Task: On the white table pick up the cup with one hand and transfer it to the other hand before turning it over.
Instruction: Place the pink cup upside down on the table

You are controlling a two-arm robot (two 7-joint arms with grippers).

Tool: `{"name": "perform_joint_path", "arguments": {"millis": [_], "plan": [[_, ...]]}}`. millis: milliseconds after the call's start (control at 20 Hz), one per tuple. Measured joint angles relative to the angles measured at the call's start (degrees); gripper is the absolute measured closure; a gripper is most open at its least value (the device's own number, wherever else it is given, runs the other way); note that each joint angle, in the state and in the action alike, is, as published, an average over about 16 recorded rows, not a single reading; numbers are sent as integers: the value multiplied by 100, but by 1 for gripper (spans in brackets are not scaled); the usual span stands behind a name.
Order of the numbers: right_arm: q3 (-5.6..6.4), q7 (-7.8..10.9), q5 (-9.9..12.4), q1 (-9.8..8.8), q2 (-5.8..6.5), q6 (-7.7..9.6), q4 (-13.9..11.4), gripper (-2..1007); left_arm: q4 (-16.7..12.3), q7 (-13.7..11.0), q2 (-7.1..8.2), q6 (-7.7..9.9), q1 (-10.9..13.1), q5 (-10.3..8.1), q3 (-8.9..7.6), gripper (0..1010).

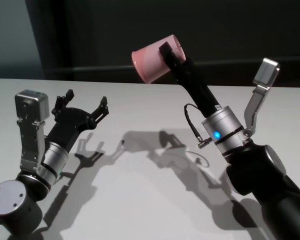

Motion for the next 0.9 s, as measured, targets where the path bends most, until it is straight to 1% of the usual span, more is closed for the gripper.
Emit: {"name": "perform_joint_path", "arguments": {"millis": [100, 200, 250, 350, 450, 600, 750, 900], "plan": [[-100, -352, -415, 10, 119, -76, -166, 240, -1, 2, 1, 2, -1, -1, 1, 7], [-190, -710, -821, 22, 232, -92, -317, 240, -2, 3, 2, 3, -2, -2, 2, 7], [-234, -889, -1022, 29, 288, -72, -388, 240, -2, 4, 2, 4, -2, -2, 2, 7], [-318, -1241, -1408, 48, 394, 32, -512, 240, -3, 5, 3, 5, -3, -3, 2, 7], [-403, -1575, -1766, 71, 494, 202, -613, 240, -4, 6, 3, 6, -4, -4, 3, 7], [-542, -2035, -2267, 116, 634, 534, -735, 240, -5, 7, 5, 8, -5, -5, 3, 7], [-684, -2388, -2675, 175, 742, 916, -802, 240, -6, 8, 5, 9, -6, -5, 3, 7], [-824, -2630, -3023, 239, 819, 1257, -825, 240, -7, 8, 6, 11, -7, -6, 3, 7]]}}
